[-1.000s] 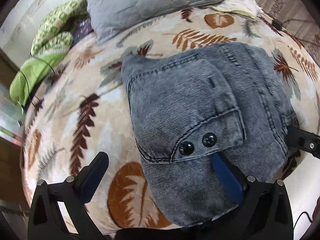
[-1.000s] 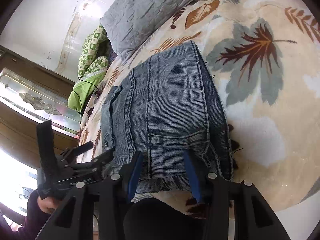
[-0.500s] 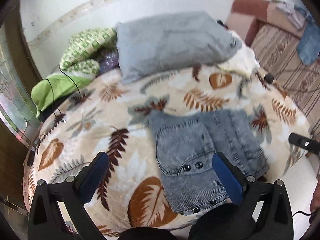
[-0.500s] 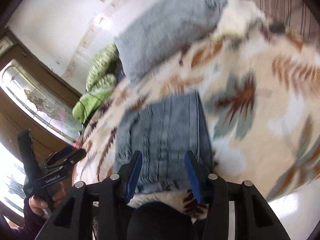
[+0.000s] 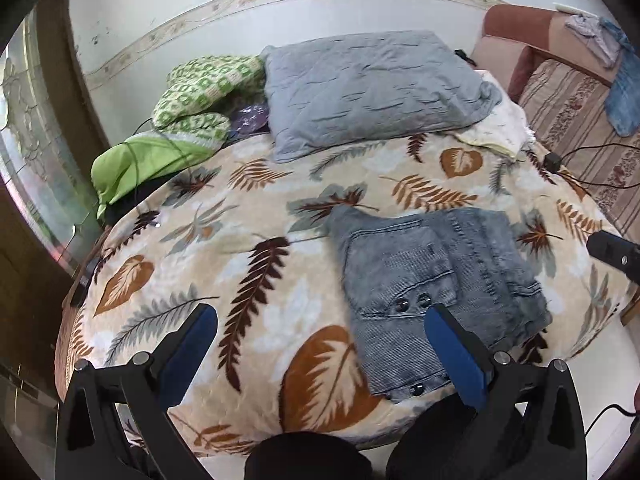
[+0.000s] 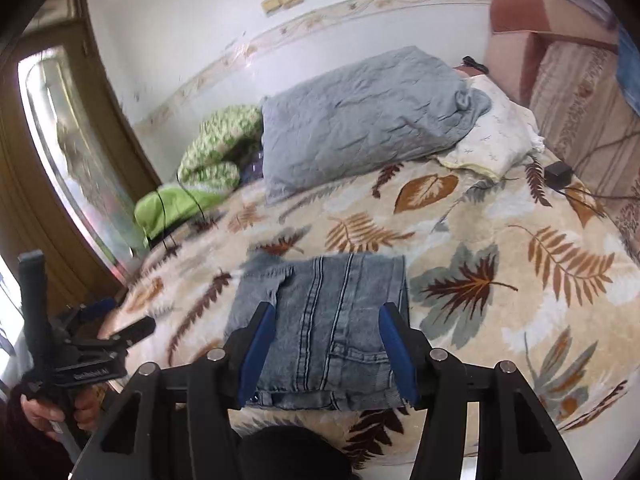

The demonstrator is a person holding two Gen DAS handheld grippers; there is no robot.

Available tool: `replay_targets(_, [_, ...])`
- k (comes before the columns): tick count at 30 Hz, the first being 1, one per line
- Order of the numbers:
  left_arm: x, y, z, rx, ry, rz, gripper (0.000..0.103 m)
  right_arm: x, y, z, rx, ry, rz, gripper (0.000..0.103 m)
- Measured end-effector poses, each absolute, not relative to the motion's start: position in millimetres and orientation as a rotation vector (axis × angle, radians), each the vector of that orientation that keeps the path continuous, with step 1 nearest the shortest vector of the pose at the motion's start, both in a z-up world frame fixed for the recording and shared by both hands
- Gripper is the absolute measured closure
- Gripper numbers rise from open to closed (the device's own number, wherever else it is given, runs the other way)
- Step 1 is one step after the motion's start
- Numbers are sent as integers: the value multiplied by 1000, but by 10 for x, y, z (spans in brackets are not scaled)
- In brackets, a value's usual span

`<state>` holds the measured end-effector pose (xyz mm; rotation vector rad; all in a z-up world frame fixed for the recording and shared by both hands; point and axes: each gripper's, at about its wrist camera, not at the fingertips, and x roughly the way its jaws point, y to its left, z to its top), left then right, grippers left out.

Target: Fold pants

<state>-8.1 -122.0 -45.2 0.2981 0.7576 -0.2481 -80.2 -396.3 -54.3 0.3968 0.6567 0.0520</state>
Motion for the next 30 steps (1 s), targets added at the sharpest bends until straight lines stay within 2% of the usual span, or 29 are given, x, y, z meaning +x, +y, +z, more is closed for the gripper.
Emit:
replay_targets(14, [-120, -1004, -274, 275, 671, -183, 0, -686, -3521, -525, 342, 657, 128, 45])
replay_targets(30, [-106, -987, -281, 260, 692, -180, 0, -652, -3446, -596, 342, 669, 139, 45])
